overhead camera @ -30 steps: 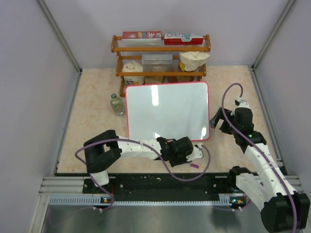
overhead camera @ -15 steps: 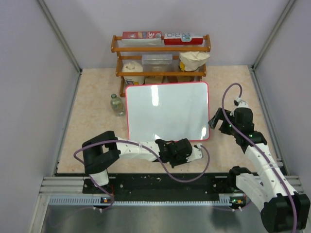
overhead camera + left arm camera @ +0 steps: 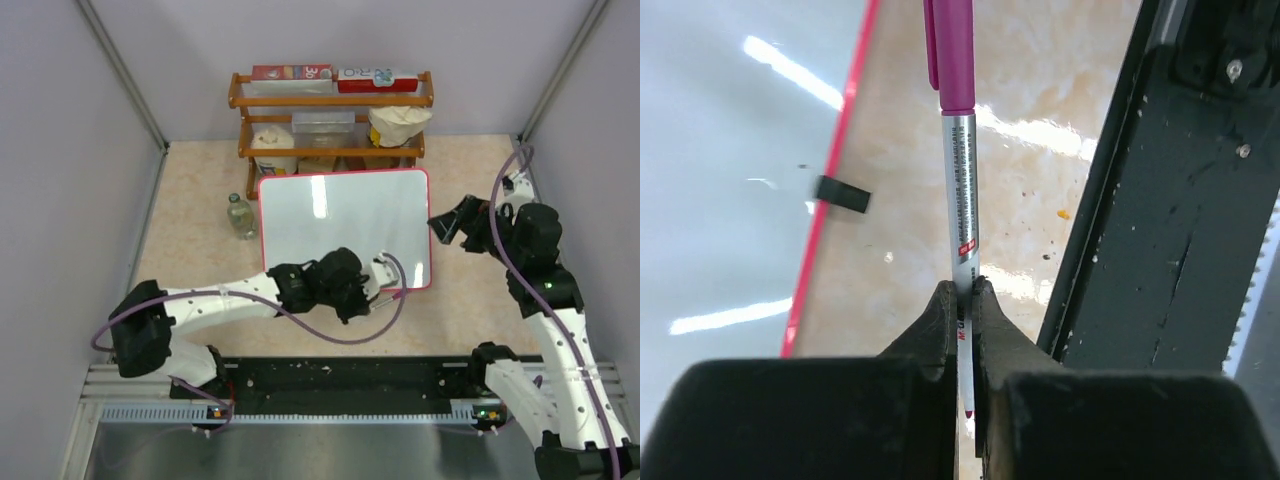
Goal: Write a sentence on the whiteboard
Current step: Pick up the whiteboard marker at the center of the board.
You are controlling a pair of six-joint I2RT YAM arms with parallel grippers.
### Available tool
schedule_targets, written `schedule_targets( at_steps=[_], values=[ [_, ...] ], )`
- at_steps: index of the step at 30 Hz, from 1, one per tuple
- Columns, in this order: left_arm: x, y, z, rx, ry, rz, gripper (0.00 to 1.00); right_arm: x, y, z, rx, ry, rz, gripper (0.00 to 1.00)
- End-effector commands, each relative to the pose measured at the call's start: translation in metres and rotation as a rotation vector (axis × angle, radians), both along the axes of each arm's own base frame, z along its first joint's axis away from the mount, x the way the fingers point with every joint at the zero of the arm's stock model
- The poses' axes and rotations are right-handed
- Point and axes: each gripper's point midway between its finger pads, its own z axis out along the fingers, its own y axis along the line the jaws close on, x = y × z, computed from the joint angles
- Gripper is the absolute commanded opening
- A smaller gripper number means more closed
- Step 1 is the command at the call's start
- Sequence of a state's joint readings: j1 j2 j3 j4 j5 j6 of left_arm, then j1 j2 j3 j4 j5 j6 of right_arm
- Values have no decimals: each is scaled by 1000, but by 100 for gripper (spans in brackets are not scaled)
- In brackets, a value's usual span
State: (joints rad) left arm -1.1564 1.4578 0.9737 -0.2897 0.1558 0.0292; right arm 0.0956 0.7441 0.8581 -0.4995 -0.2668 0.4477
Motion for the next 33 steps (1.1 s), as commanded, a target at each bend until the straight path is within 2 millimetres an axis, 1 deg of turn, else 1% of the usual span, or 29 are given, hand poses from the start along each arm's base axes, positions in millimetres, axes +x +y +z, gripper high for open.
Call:
schedule_targets(
  at_steps=[1,2,3,4,5,6,7,8,9,10,11,12,13,14,15,16,17,18,20,21,22,25,26,28,29,30,32,33],
  values=[
    [19,-3,61,-231,129,25,0,-13,28,64,78,-146,179,99],
    [23,1,74,-276,159,45,0,-15,33,72,101,-158,206,99],
    [38,9,80,-309,177,77,0,-21,42,77,131,-164,268,99],
    [43,13,88,-340,192,85,0,-22,49,79,155,-166,306,99],
    [42,15,101,-385,222,75,0,-22,56,86,199,-189,341,99],
    [55,23,109,-415,225,104,0,-27,65,88,237,-185,404,99],
    [59,27,115,-437,235,111,0,-28,75,78,268,-156,447,98],
    [57,29,128,-478,255,93,0,-30,83,87,302,-182,482,98],
    [66,35,135,-502,255,113,0,-32,90,85,313,-175,508,96],
    [66,38,142,-523,263,112,0,-31,97,80,322,-157,526,96],
    [63,41,153,-557,287,102,0,-39,114,78,332,-142,583,95],
    [69,44,162,-594,275,105,0,-37,120,79,334,-150,586,93],
    [69,45,169,-619,274,98,0,-40,129,78,340,-143,612,92],
    [66,47,177,-645,290,101,0,-44,143,72,357,-104,648,90],
    [67,47,184,-680,270,81,0,-44,151,75,368,-121,663,88],
    [66,47,187,-691,276,77,0,-44,158,69,374,-91,671,86],
    [63,48,191,-705,281,70,0,-41,166,69,385,-92,683,81],
    [61,48,192,-712,292,56,0,-43,175,69,390,-87,702,80],
    [58,48,200,-739,286,33,0,-42,183,69,395,-79,716,76],
    [57,48,198,-738,294,33,0,-40,188,65,396,-64,725,75],
    [57,48,198,-739,300,32,0,-40,190,73,408,-90,737,74],
    [56,49,196,-735,310,37,0,-41,196,78,422,-93,756,64],
    [55,49,195,-735,310,37,0,-41,197,79,420,-92,764,47],
    [55,49,196,-739,309,36,0,-42,199,78,418,-84,776,25],
    [54,49,195,-738,310,37,0,-42,200,77,421,-74,778,3],
    [54,50,196,-738,312,38,0,-42,199,75,417,-70,776,0],
    [55,51,193,-731,309,46,0,-43,197,75,413,-72,763,0],
    [56,51,193,-726,311,54,5,-43,196,75,411,-72,754,0]
  ],
)
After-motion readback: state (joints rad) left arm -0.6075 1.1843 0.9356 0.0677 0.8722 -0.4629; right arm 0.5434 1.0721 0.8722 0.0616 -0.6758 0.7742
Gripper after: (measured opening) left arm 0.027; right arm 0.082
